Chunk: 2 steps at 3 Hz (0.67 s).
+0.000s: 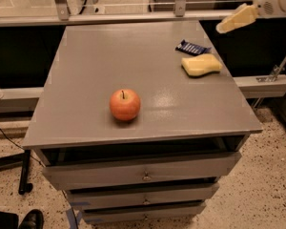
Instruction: Move rxbar blueberry near sponge
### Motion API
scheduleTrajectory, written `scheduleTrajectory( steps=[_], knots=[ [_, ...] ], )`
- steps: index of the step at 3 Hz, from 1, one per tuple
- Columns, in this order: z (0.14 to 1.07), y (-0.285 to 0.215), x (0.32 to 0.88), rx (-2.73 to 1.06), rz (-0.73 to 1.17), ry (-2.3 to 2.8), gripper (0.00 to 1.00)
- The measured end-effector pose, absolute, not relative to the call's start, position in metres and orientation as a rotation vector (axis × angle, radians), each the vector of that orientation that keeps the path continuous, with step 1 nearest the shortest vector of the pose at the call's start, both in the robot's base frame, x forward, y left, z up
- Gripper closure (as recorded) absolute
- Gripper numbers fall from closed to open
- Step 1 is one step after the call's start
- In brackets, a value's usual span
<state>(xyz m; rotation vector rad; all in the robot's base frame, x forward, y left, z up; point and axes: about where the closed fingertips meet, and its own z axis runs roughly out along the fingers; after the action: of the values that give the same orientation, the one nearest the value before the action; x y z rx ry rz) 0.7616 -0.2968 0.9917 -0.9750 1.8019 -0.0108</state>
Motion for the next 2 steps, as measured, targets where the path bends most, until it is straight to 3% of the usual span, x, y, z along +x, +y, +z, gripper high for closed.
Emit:
scheduleTrajectory(
  steps=[2],
  knots=[
    [0.992,-0.325,0.679,-1.042,0.114,1.683,0.00]
  ],
)
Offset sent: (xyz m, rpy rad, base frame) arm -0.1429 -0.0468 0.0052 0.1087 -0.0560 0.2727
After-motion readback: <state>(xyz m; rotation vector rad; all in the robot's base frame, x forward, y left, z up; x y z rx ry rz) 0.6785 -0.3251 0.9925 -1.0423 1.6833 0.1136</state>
